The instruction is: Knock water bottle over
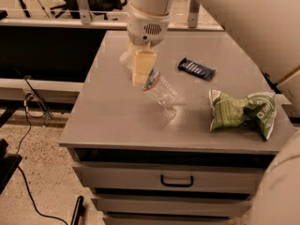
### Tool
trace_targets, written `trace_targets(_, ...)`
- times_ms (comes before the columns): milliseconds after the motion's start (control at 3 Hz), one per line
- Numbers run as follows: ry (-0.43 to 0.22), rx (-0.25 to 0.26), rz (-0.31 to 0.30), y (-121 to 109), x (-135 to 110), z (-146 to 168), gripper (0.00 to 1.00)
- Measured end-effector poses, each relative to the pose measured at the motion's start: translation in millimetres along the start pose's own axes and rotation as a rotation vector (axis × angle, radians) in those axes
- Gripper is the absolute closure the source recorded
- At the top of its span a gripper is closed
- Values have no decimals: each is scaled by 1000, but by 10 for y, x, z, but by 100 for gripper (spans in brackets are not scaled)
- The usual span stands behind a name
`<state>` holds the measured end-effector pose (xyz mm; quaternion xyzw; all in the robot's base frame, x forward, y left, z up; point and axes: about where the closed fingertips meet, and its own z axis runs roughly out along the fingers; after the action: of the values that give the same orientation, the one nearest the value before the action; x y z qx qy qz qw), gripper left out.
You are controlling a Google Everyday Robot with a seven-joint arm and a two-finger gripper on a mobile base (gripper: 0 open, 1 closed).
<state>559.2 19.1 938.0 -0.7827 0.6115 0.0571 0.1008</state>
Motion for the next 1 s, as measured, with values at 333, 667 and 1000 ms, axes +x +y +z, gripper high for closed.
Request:
trace_targets(333, 0, -52, -10, 16, -69, 259, 39)
trace_targets(667, -36, -94, -26, 36, -159, 476, 16)
trace_targets(1000, -145, -93, -35, 104, -233, 618, 0)
